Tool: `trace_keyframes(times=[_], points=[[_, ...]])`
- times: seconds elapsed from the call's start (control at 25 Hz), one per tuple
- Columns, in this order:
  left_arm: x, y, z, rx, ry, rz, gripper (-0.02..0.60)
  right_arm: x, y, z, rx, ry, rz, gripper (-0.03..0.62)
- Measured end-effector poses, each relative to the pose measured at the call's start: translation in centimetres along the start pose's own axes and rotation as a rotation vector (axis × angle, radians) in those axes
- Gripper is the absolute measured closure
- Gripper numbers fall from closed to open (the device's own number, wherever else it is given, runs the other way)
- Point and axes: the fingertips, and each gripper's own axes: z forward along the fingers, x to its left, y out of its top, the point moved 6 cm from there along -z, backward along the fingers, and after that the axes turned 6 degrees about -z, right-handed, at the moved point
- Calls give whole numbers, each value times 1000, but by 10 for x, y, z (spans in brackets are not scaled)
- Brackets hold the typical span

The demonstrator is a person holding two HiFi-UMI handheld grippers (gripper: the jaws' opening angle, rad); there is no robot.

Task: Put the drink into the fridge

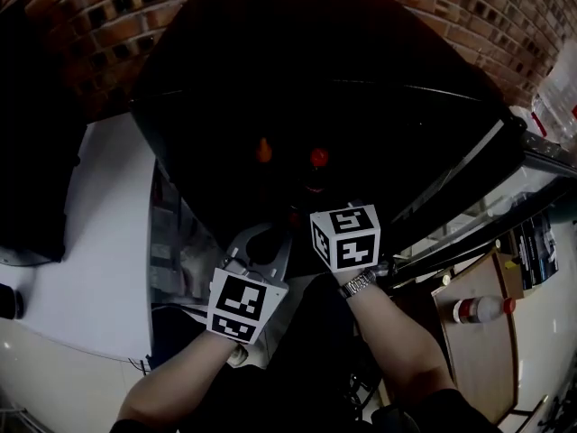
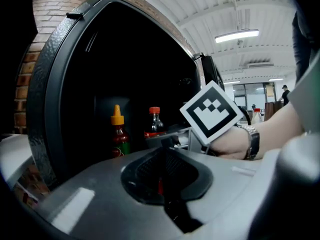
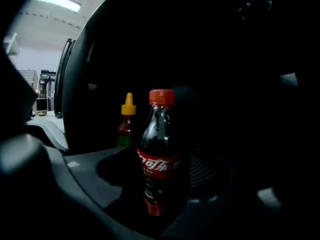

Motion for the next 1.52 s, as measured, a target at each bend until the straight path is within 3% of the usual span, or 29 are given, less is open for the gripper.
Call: trace_keyframes(times=[0.44, 1.52], points=[[10, -2, 10, 13, 5, -3, 577, -8, -5, 26, 6, 22, 8, 296], [-1, 8, -13, -6, 27, 11, 577, -11, 6, 16, 32, 37, 19, 286]])
